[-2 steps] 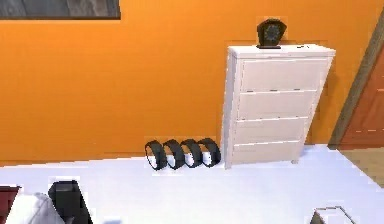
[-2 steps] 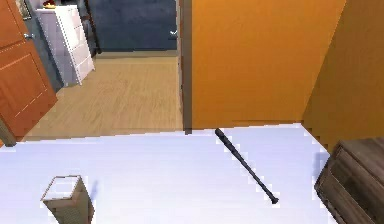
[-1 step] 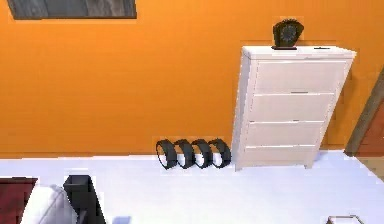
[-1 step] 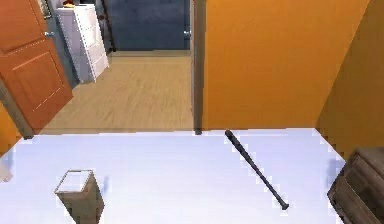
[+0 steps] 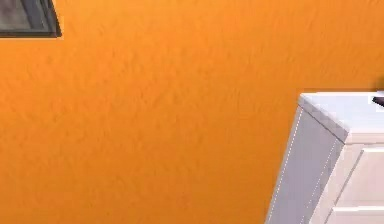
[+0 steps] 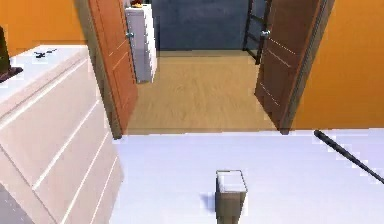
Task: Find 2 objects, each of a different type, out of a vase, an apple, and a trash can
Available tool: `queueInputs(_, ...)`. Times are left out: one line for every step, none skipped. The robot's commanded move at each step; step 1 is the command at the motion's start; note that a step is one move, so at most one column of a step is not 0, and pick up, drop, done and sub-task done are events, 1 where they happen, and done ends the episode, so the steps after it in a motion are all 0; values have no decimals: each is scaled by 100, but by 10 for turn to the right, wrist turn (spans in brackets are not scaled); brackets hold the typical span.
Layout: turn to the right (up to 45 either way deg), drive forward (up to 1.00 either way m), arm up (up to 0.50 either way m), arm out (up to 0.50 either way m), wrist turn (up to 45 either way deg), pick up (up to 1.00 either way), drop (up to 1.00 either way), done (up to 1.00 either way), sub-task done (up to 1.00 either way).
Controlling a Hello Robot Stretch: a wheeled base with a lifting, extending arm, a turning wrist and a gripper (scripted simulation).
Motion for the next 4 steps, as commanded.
queueInputs(-180,0,0,0,0,0,0,0,0)
queueInputs(0,10,0,0,0,0,0,0,0)
queueInputs(-450,0,0,0,0,0,0,0,0)
queueInputs(-270,0,0,0,0,0,0,0,0)
